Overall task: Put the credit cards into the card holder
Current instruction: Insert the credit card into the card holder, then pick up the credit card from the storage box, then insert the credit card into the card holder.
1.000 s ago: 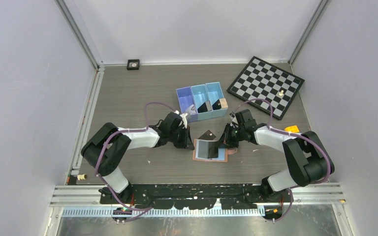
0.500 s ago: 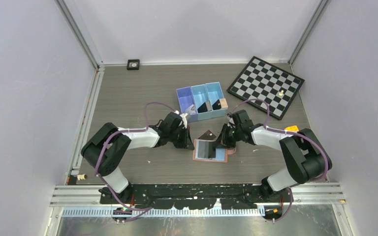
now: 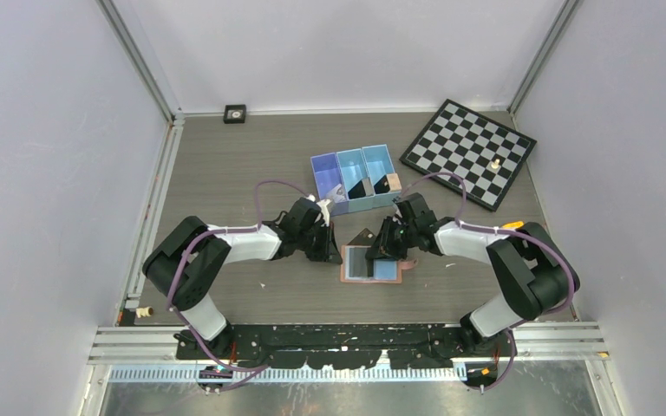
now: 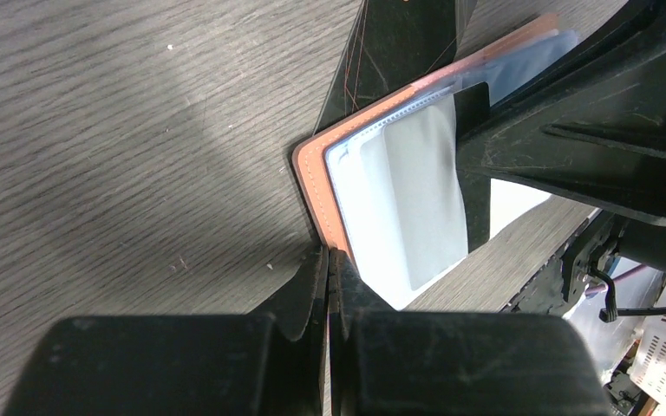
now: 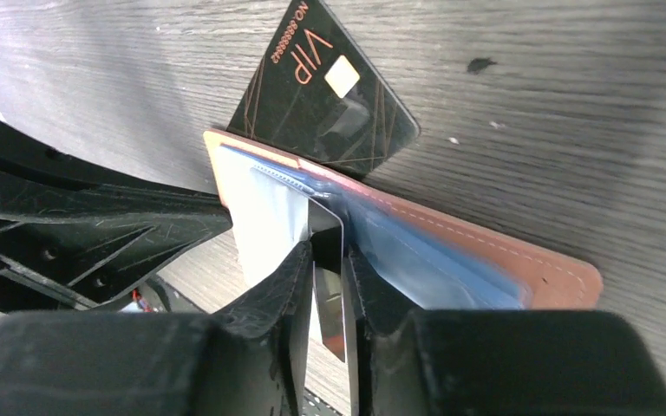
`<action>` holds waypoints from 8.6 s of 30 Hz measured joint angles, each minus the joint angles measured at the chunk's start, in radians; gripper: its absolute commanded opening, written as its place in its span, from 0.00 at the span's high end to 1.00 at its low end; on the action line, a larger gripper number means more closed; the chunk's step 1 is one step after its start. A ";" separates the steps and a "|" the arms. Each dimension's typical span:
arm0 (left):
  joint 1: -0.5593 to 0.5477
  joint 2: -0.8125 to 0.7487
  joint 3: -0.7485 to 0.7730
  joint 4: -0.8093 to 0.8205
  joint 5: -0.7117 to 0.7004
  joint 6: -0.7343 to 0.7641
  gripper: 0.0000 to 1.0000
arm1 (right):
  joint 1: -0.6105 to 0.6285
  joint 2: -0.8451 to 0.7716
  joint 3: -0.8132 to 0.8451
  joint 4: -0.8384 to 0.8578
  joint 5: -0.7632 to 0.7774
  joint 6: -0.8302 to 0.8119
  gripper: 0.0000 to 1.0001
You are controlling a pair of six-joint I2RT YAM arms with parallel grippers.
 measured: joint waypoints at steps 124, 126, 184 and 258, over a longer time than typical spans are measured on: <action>0.270 -0.433 0.291 -0.774 -0.014 0.394 0.03 | -0.153 0.423 1.041 -0.799 0.565 -0.465 0.54; 0.270 -0.433 0.290 -0.774 -0.013 0.394 0.03 | -0.153 0.423 1.041 -0.799 0.561 -0.467 0.60; -0.042 -0.529 0.183 -0.599 0.437 0.495 0.24 | 0.263 -0.054 0.646 -0.827 -0.405 -0.483 1.00; -0.095 -0.020 -0.093 0.311 -0.026 -0.356 1.00 | -0.087 -0.087 0.264 -0.669 0.368 -0.257 0.70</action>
